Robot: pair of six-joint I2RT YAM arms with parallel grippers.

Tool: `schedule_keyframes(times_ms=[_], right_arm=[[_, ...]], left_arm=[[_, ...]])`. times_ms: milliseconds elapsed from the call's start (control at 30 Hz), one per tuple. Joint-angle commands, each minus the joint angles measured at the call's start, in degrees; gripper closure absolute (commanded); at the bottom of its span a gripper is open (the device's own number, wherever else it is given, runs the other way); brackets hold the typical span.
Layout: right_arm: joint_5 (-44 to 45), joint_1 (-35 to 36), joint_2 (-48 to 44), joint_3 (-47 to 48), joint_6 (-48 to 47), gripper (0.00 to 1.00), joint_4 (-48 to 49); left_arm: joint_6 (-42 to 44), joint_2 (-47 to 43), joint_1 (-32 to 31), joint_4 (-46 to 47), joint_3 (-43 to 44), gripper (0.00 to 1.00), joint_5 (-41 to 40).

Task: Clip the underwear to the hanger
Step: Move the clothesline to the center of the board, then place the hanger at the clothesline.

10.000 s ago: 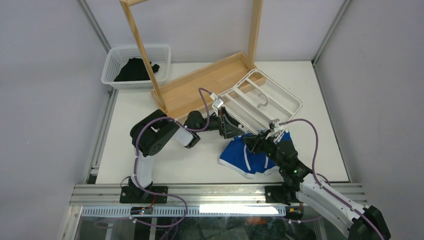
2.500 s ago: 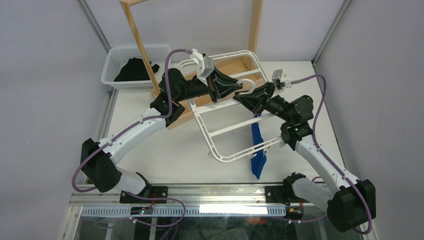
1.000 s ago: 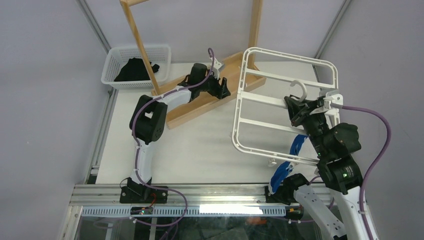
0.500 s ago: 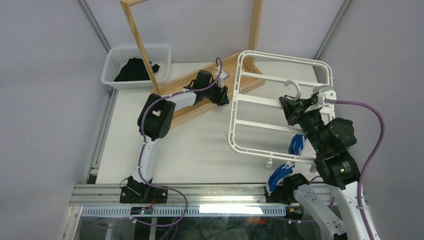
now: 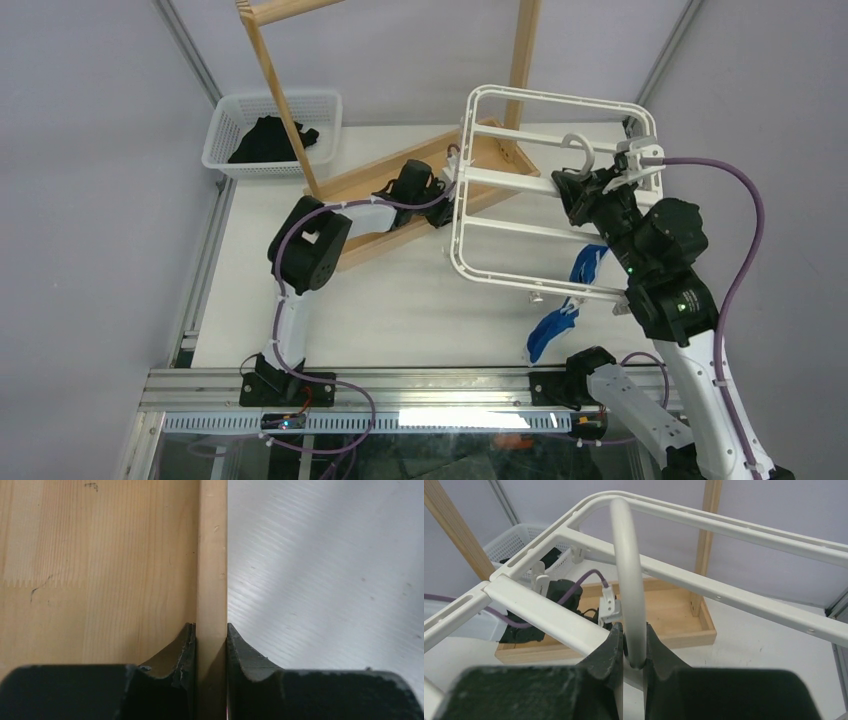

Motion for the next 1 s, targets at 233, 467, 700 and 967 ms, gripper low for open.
schedule_keyframes(times_ms=[233, 467, 700, 967], right_arm=[[-2.03, 0.06, 5.92, 11.00, 3.47, 1.00, 8.50], [-3.22, 0.41, 12.52, 16.21, 6.76, 1.00, 9.77], [-0.03, 3.53, 19.77, 22.77, 9.54, 1.00, 11.57], [10.92, 14.67, 31.37, 33.57, 4.32, 1.00, 13.52]], left_arm=[[-6.59, -12.44, -8.12, 9.43, -15.08, 0.67, 2.95], [-19.69, -25.12, -6.75, 19.45, -27.39, 0.43, -2.00], [-31.16, -39.31, -6.82, 31.29, -43.87, 0.32, -10.58], [-35.90, -54.32, -8.13, 32.07, -57.95, 0.28, -18.25]])
